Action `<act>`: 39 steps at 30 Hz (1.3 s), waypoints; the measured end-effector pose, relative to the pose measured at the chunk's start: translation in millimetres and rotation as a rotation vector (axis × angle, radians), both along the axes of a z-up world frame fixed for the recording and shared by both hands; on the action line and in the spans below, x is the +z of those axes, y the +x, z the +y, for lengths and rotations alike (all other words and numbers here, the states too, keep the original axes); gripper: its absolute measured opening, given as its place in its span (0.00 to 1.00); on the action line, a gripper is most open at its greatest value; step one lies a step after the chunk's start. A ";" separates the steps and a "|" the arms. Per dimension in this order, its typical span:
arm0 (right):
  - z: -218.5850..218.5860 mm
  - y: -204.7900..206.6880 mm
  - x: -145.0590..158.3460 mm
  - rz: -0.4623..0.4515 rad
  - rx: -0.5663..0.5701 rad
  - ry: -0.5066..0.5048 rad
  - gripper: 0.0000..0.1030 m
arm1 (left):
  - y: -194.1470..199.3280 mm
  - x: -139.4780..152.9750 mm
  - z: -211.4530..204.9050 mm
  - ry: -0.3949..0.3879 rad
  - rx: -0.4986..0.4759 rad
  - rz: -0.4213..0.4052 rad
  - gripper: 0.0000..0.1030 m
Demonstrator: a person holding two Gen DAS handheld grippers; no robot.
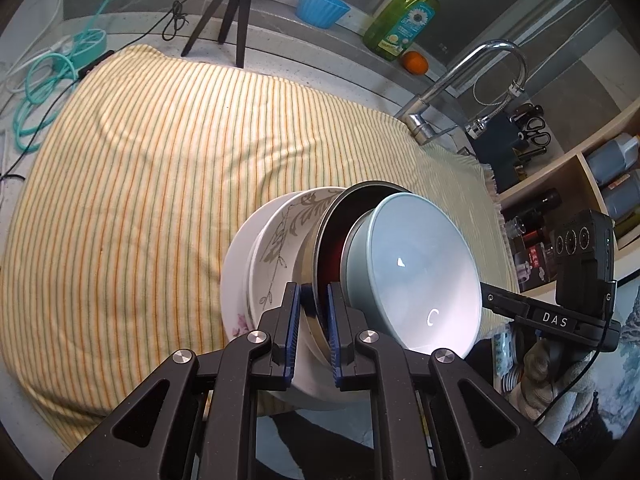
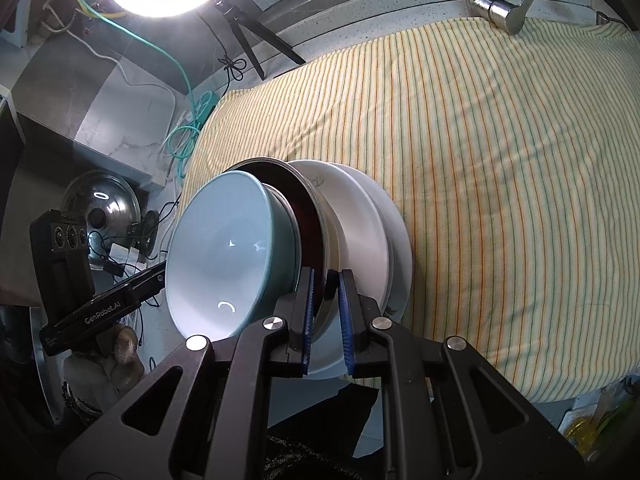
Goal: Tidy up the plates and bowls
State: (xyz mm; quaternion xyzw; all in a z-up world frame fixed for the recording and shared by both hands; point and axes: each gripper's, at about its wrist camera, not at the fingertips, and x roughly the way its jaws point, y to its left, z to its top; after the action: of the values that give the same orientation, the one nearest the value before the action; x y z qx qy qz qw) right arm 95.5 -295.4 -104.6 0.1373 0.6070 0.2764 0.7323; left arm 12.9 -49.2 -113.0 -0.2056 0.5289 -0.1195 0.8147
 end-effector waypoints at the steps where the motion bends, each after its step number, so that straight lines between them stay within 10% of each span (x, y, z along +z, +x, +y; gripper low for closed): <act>1: 0.4 -0.4 0.2 -0.002 0.002 -0.002 0.13 | -0.4 0.1 0.2 0.000 0.000 -0.001 0.09; 9: 3.2 -2.5 8.0 -0.054 0.021 -0.053 0.16 | -3.0 9.7 1.3 0.027 0.004 -0.031 0.14; 14: -2.5 -5.2 17.7 -0.098 0.008 -0.073 0.42 | -6.5 11.3 5.6 0.034 0.011 -0.038 0.22; 23: -14.7 -16.9 30.2 -0.160 0.000 -0.107 0.52 | -20.7 24.2 5.1 0.091 0.005 -0.079 0.29; 31: -15.0 -36.5 57.3 -0.271 0.032 -0.132 0.70 | -38.6 51.6 -13.4 0.216 -0.014 -0.178 0.65; 39: -20.8 -50.0 81.5 -0.343 0.031 -0.128 0.84 | -51.8 71.6 -29.4 0.323 -0.008 -0.252 0.70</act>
State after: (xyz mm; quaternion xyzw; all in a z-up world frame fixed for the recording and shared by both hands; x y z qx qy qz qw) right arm 45.4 -316.2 -23.1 0.0317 0.4916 0.2676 0.8281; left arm -38.9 -78.5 -41.4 -0.0537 0.4360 -0.0614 0.8962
